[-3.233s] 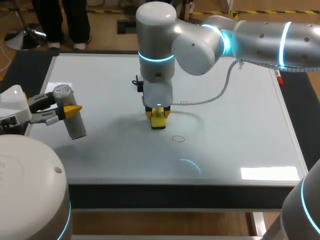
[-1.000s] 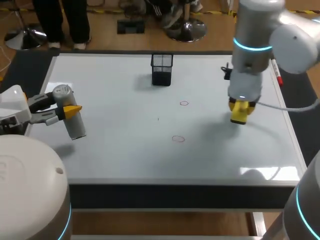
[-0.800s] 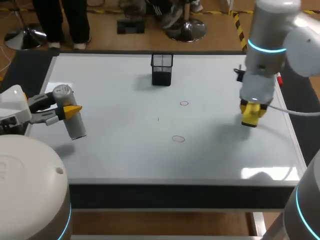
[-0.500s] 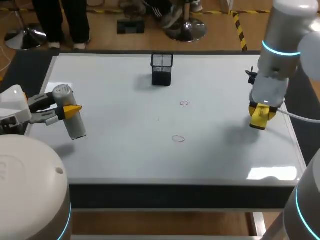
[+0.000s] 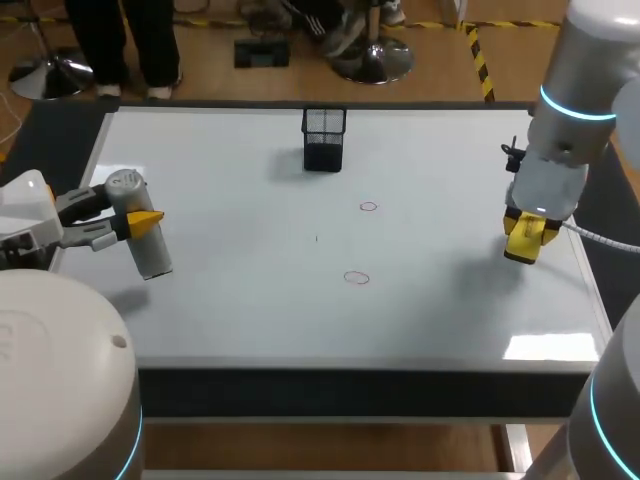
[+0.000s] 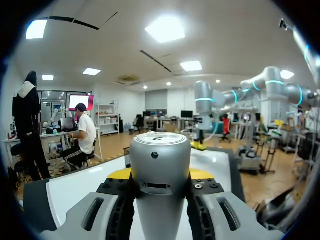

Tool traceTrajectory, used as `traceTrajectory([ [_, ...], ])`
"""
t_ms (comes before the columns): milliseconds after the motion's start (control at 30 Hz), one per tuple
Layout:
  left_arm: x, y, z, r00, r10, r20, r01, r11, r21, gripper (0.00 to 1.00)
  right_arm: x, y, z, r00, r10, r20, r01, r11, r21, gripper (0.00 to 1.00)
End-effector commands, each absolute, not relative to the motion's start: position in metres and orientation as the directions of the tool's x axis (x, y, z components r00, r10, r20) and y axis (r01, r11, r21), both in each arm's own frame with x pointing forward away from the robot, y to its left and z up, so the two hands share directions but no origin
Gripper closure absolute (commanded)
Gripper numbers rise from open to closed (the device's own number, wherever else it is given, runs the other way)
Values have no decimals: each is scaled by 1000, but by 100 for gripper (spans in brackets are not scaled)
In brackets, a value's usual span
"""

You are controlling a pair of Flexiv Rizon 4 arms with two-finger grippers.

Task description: Pick up the inspection probe, press it on each red-marked spot on the whiteboard one by one, put down the probe, pick up the eraser, and wipe off all the red marks.

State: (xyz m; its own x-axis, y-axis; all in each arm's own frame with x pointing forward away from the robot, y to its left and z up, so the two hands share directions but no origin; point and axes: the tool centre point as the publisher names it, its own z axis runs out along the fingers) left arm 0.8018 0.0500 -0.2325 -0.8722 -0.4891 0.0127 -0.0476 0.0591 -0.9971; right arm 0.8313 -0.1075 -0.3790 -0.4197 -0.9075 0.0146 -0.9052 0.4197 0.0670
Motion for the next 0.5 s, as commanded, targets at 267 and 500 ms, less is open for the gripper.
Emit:
traceTrajectory([
  [267, 801, 50, -231, -871, -491, 12, -47, 59, -997, 100, 831, -109, -378, -417, -909, 15, -906, 418, 64, 100],
  [500, 815, 32, -224, -900, -436, -15, -11, 57, -998, 100, 831, -109, -378, -417, -909, 15, -906, 418, 64, 100],
])
